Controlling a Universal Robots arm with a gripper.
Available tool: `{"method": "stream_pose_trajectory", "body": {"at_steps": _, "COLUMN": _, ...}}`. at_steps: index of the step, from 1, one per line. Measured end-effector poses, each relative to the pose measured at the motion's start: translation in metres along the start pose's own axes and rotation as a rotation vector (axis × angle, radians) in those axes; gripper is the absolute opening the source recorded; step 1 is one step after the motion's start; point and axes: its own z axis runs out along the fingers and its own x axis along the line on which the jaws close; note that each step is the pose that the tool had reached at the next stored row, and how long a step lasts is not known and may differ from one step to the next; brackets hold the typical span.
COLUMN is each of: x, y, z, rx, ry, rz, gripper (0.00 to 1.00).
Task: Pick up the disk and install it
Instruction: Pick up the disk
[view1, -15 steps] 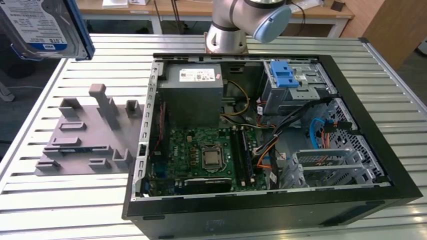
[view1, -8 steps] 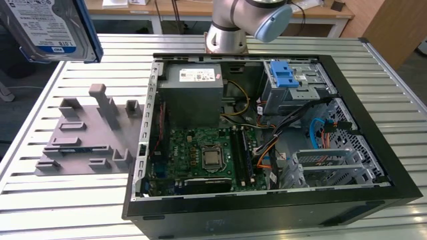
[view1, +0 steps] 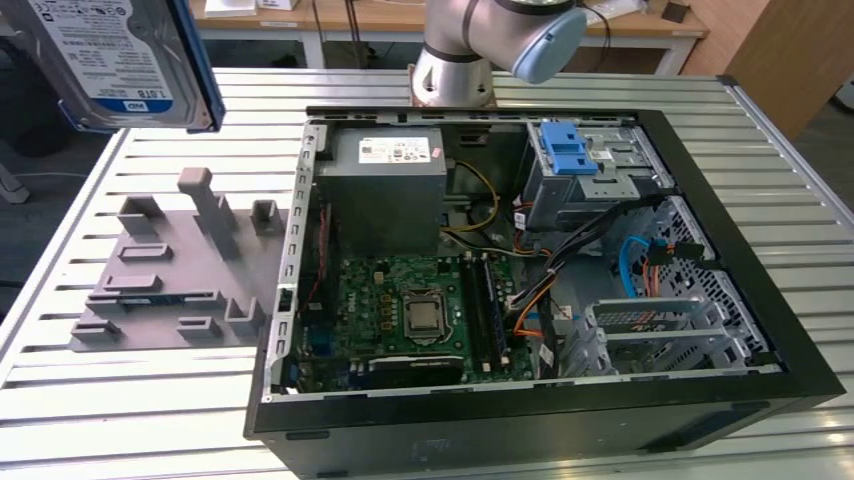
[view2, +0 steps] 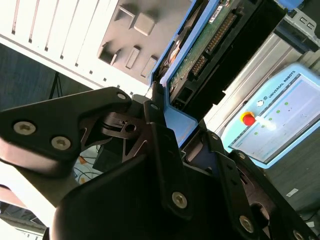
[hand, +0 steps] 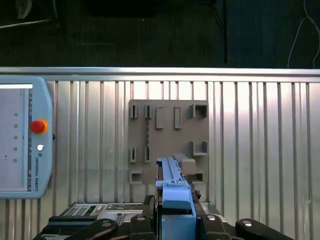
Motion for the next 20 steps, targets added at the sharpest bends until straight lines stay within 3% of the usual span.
{"method": "stream_pose_trajectory", "body": {"at_steps": 20, "x": 0.0200, "y": -0.0426, "z": -0.0014, "rx": 0.0000, "ry": 0.0010, "rz": 0.000, "gripper": 0.36}}
